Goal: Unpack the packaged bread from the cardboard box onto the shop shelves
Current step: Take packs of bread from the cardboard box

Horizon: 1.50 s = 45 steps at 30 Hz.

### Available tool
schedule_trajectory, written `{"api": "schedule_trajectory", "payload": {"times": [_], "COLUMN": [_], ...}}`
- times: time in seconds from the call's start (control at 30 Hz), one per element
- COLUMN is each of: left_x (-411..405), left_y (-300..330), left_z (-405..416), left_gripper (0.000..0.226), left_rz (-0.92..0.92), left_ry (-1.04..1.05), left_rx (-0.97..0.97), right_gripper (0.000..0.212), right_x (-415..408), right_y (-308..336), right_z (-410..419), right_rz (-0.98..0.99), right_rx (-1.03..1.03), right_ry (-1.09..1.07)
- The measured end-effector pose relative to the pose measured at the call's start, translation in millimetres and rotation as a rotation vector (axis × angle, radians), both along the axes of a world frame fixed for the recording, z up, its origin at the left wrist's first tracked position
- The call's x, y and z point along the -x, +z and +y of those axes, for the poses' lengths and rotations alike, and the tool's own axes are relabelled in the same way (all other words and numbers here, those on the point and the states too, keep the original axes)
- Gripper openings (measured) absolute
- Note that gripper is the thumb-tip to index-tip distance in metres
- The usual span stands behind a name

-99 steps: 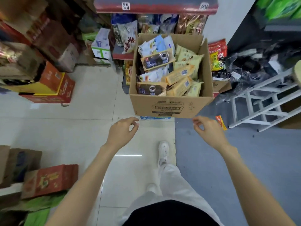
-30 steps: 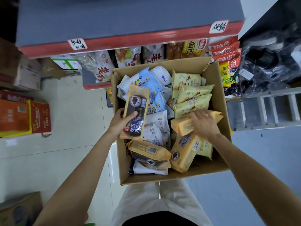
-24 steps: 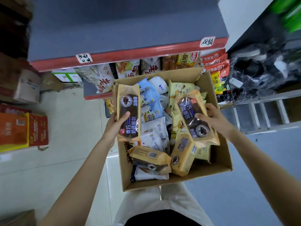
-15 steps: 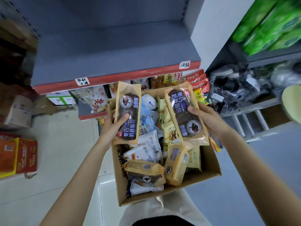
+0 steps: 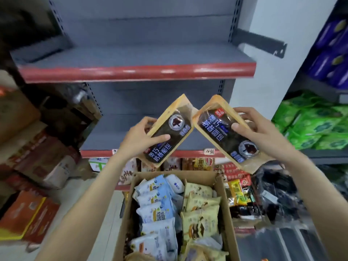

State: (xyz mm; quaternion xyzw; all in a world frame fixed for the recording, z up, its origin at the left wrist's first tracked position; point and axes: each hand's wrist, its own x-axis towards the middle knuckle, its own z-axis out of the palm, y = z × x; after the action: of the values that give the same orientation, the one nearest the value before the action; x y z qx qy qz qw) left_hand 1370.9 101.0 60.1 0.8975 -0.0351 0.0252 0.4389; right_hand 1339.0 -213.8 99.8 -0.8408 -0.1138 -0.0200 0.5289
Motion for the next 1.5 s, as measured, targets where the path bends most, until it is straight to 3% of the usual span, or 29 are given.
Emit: {"api": "schedule_trajectory", "payload": {"times": [0.13,0.27,0.4,0.53,0.7,0.83,1.0,1.27,1.33,1.43,1.5], "left_x": [-8,-16,-41,-84,-141,-173,-202,-246,-259,-280,-294], "left_y": [67,116,161,200,212,204,196,197,197,197,198], "left_z": [-21,-38,-42,-41,-48,-47,-31,-30,-39,-68,-97], "left_gripper": [0.069,0.08,0.072,0.075,0.079,0.078,0.078,0.078,0.079,0.078,0.076], "left_rz": [-0.182,-0.446,-0.634,-0.696,-0.681,-0.677,-0.598,-0.493,-0.464,-0.476,-0.517], "left_ry": [0.017,0.106,0.167,0.175,0.071,0.035,0.036,-0.091,-0.126,-0.177,-0.217], "left_rx": [-0.096,-0.173,-0.218,-0.523,-0.953,-1.026,-0.955,-0.967,-0.956,-0.952,-0.93], "right_gripper": [0.043,0.029,0.029,0.035,0.04,0.047,0.038,0.037,0.031,0.026,0.025], "right_x": [-17,-46,-87,-133,-188,-239,-327,-414,-416,-389,-362], "right_y": [63,113,155,184,205,223,213,160,161,181,192], "right_z": [-22,-38,-40,-35,-21,2,41,34,24,4,-9], "right_rz": [-0.253,-0.377,-0.445,-0.512,-0.751,-0.973,-0.779,-0.475,-0.457,-0.476,-0.466], "right_rx": [-0.035,-0.137,-0.185,-0.205,-0.02,0.315,0.801,0.87,0.762,0.311,0.183], "right_ry": [-0.033,-0.108,-0.188,-0.223,-0.211,-0.152,-0.093,-0.008,0.026,0.013,0.059]}}
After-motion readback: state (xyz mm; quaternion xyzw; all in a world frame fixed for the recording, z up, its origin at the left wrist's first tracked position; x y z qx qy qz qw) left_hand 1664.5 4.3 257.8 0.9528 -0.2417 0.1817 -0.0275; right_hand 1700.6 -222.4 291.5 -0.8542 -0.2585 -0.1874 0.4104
